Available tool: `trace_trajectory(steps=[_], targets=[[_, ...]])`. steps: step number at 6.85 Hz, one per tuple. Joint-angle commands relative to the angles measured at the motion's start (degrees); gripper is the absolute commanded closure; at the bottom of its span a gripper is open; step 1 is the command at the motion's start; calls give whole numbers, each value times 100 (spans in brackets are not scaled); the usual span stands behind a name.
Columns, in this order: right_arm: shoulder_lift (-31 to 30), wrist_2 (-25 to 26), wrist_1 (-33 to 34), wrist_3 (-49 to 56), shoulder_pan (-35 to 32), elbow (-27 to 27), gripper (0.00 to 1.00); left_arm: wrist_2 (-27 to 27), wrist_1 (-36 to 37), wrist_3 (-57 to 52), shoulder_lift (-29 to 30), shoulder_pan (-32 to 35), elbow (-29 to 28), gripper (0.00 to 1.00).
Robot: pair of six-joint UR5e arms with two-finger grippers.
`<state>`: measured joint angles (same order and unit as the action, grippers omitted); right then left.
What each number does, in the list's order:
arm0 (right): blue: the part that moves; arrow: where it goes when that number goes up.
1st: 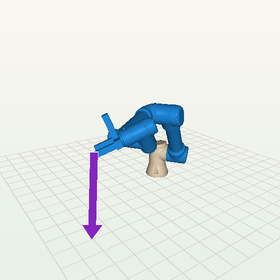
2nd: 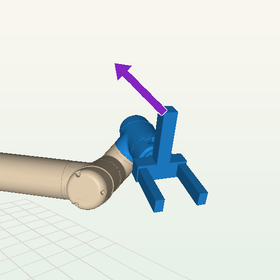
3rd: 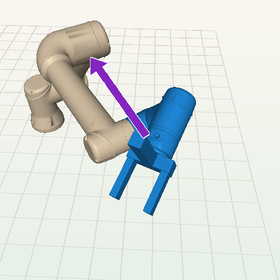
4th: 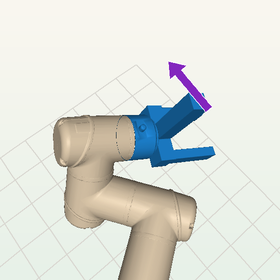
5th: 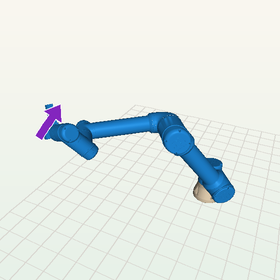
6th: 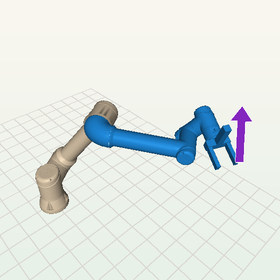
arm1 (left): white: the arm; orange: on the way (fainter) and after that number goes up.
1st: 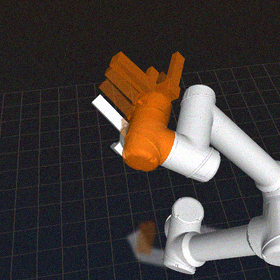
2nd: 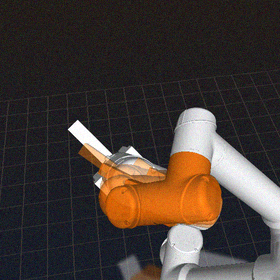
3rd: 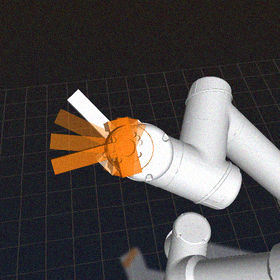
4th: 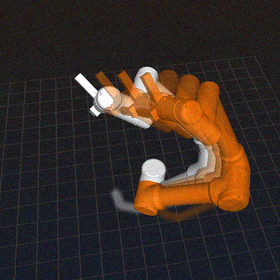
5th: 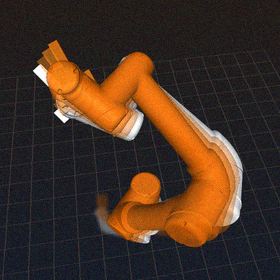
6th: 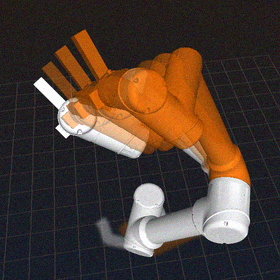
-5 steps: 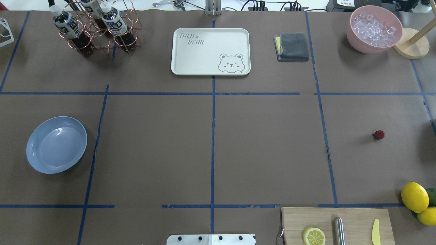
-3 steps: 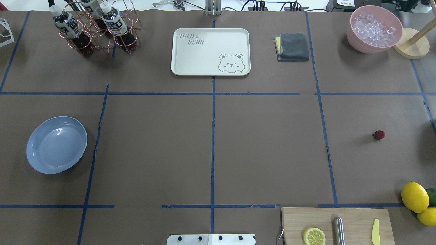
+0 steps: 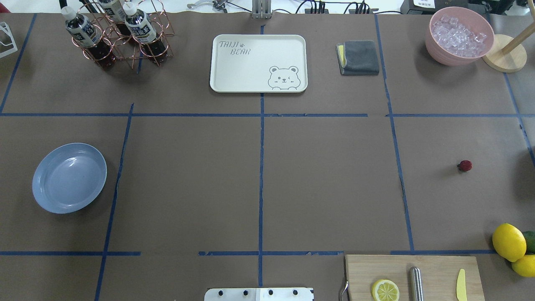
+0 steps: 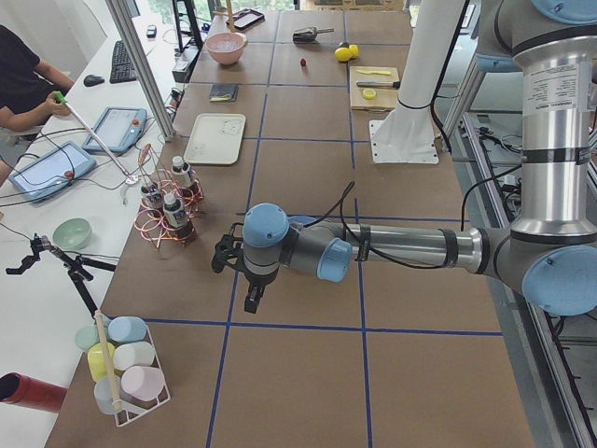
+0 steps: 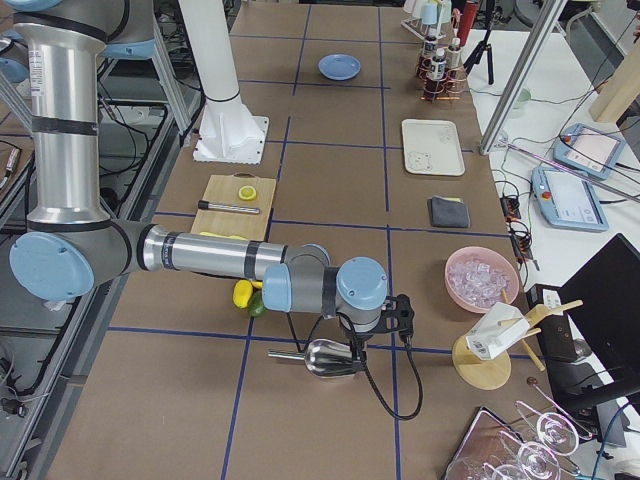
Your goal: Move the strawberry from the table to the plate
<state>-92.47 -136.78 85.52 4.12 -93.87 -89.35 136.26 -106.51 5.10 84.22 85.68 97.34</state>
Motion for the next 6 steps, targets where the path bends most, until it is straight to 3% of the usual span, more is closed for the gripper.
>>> trace_trajectory(steps=[1, 2, 3, 4, 6], targets=[[1, -15, 9, -8, 0, -39, 0, 6, -1379, 1475, -498, -592, 5, 0], [1, -15, 9, -8, 0, -39, 0, -3, -2774, 2772, -929, -1066, -13, 0], [1, -15, 9, -8, 0, -39, 0, -421, -3797, 3742, -1290, -1784, -22, 0], [-8, -15, 0, 1, 0, -39, 0, -651, -4225, 4335, -1372, -2227, -48, 0], [-69, -50, 9, -8, 0, -178, 0, -1380, -4256, 4751, -1207, -2677, -48, 0]])
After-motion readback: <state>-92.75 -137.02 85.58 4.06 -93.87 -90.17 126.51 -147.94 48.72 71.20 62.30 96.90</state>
